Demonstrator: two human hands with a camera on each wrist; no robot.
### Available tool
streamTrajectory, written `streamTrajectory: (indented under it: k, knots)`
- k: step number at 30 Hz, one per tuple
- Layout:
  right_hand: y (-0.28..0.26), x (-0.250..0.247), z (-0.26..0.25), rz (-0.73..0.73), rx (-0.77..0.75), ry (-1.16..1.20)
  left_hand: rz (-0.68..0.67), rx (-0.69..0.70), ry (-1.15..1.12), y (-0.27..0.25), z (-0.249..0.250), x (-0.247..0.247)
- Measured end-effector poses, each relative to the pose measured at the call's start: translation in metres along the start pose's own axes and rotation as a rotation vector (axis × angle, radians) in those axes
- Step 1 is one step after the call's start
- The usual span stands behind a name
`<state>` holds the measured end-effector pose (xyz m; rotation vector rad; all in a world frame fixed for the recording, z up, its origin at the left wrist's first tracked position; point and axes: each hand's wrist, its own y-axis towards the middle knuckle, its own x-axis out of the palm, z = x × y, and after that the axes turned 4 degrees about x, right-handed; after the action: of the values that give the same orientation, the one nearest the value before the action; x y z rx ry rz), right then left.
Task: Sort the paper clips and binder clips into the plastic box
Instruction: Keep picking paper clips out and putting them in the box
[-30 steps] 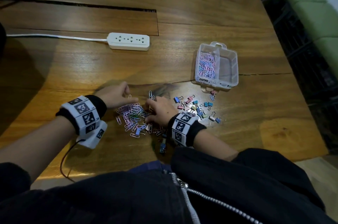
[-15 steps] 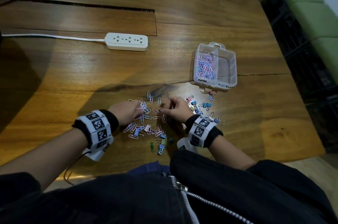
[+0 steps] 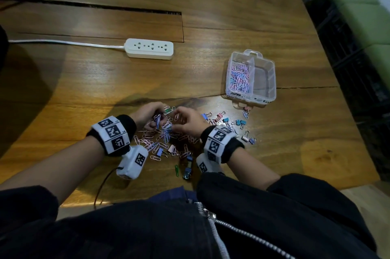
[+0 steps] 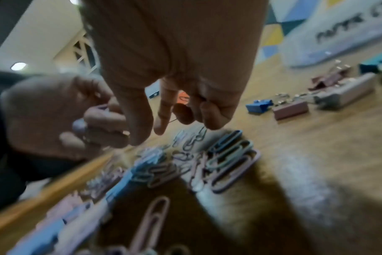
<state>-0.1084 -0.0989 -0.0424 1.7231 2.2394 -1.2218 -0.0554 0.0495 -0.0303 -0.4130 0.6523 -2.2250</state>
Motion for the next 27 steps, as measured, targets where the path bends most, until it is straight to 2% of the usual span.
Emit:
streamTrajectory:
  k: [2,4,8,10,13,16,21,23,27]
  knots:
    - [0.006,0.007,0.001,0.014,0.004,-0.313,-0.025,-0.001,-0.040,-0.002,0.002,-0.002]
    - [0.009,0.011,0.001,0.064,-0.038,-0.478,-0.027,-0.005,-0.001,-0.003,0.004,0.000]
    - [0.007,0.014,0.004,0.095,-0.113,-0.556,0.101,0.018,0.247,-0.002,0.006,0.004]
    - [0.005,0.012,0.005,0.086,-0.135,-0.551,0.121,0.035,0.251,-0.001,0.004,0.002]
    - [0.001,0.005,0.009,0.060,-0.118,-0.382,0.119,-0.005,0.215,-0.001,0.001,-0.002]
    - [-0.009,-0.004,0.015,0.097,-0.048,-0.169,0.085,-0.069,0.298,0.000,-0.002,0.000]
    - [-0.025,-0.017,0.029,0.076,0.002,0.211,0.097,-0.019,0.907,0.000,-0.007,0.010]
    - [-0.026,-0.021,0.036,0.035,0.002,0.383,0.130,-0.009,1.029,0.000,-0.011,0.013]
    - [-0.026,-0.023,0.045,0.023,0.129,0.714,0.228,-0.015,1.217,0.004,-0.014,0.023]
